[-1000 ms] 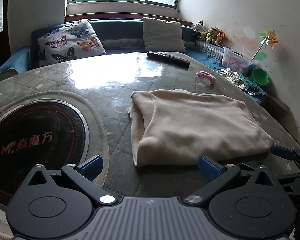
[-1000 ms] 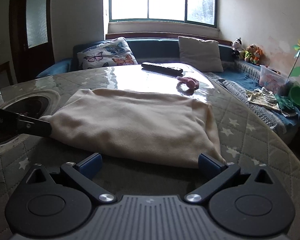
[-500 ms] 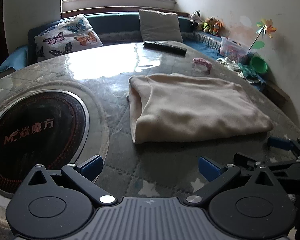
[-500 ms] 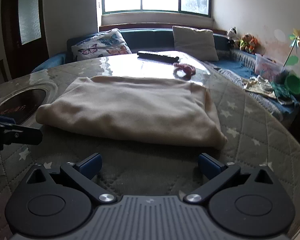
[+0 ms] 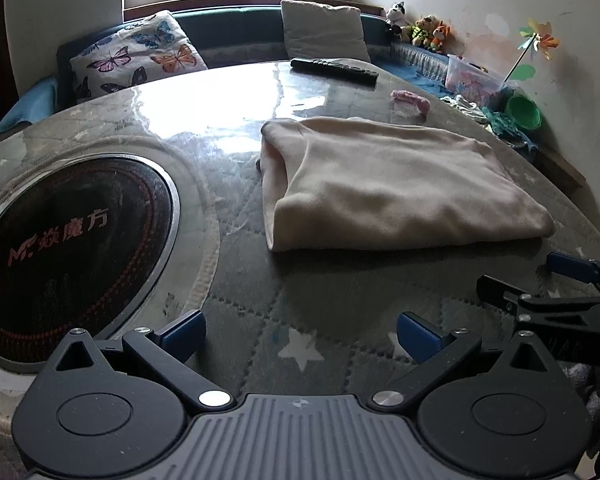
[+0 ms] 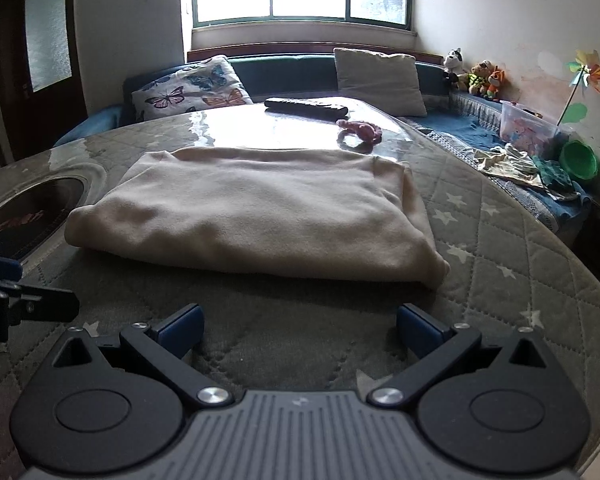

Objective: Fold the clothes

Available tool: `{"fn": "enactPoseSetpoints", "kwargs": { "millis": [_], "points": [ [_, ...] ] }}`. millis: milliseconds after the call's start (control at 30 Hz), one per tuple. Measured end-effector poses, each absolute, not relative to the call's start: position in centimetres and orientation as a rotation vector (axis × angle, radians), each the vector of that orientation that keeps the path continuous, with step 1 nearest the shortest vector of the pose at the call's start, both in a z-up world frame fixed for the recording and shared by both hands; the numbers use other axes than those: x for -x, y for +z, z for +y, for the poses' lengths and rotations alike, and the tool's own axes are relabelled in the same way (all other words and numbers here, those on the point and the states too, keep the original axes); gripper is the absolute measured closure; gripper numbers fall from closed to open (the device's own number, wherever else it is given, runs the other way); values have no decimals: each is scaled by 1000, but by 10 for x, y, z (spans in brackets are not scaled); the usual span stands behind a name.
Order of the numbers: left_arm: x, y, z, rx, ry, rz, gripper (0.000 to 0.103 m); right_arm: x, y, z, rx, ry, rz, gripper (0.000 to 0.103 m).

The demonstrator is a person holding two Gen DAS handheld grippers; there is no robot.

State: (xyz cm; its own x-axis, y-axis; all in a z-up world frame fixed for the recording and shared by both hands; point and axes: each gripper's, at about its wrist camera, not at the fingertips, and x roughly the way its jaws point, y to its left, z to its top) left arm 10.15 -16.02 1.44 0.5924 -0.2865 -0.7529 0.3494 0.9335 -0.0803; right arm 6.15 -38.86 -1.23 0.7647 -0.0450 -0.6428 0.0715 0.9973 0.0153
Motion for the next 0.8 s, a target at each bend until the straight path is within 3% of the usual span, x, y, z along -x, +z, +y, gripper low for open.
{"fn": "enactPoseSetpoints", "kwargs": {
  "millis": [800],
  "points": [
    [-79, 10, -167, -161, -334, 873, 0, -45, -13, -376, -50, -126, 699, 0]
  ]
}}
